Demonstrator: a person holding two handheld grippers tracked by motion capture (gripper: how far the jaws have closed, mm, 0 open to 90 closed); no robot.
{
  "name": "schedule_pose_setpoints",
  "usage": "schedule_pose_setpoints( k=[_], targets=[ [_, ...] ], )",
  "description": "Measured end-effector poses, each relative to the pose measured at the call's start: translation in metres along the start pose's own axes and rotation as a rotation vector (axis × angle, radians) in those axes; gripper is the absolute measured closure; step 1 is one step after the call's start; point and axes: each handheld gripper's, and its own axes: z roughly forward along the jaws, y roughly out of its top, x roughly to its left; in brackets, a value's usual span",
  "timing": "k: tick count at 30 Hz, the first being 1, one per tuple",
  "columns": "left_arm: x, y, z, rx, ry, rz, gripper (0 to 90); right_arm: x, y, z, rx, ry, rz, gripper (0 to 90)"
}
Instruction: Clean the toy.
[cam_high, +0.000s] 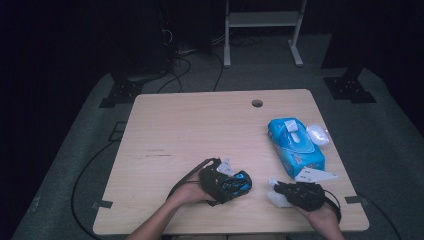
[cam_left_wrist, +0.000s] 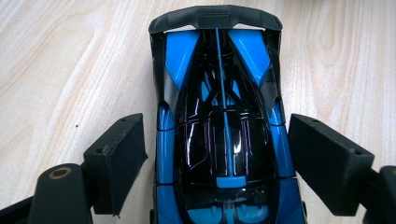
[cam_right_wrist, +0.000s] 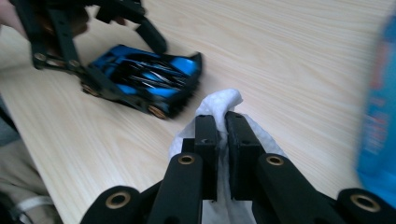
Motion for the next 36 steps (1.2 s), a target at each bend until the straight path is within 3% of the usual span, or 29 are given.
schedule_pose_setpoints(
  k=[5,9,11,13,18,20,25,30,34,36],
  targets=[
    [0.001,-0.001,-0.003,-0.011,-0.005,-0.006,19.0,-0.019,-0.015,-0.024,0.041,-0.073,0.004,81.2],
    [0.002,-0.001,-0.003,-0.018,-0.007,-0.01,18.6,-0.039,-0.031,-0.033,0.096,-0.101,0.055,67.8],
    [0.002,-0.001,-0.003,-0.018,-0.008,-0.011,18.2,-0.044,-0.035,-0.034,0.099,-0.102,0.072,64.9],
    [0.002,-0.001,-0.003,-0.018,-0.007,-0.009,18.1,-0.056,-0.042,-0.037,0.096,-0.121,0.113,56.0],
    [0.002,-0.002,-0.004,-0.014,-0.009,-0.007,17.8,-0.061,-0.043,-0.045,0.061,-0.108,0.11,48.3],
    [0.002,-0.002,-0.004,-0.015,-0.005,-0.01,17.7,-0.055,-0.035,-0.05,0.027,-0.075,0.062,43.9],
    [0.0,-0.003,-0.006,-0.019,0.003,-0.011,17.6,-0.04,-0.015,-0.041,0.041,0.012,-0.059,37.2],
    [-0.001,-0.006,-0.008,-0.027,0.008,-0.018,16.6,-0.025,0.007,-0.02,0.069,0.133,-0.194,33.4],
    [-0.002,-0.01,-0.011,-0.031,0.019,-0.019,15.3,-0.015,0.022,0.002,0.082,0.21,-0.321,31.9],
    [-0.003,-0.012,-0.012,-0.032,0.022,-0.017,14.4,-0.012,0.028,0.014,0.096,0.24,-0.361,31.0]
  ],
)
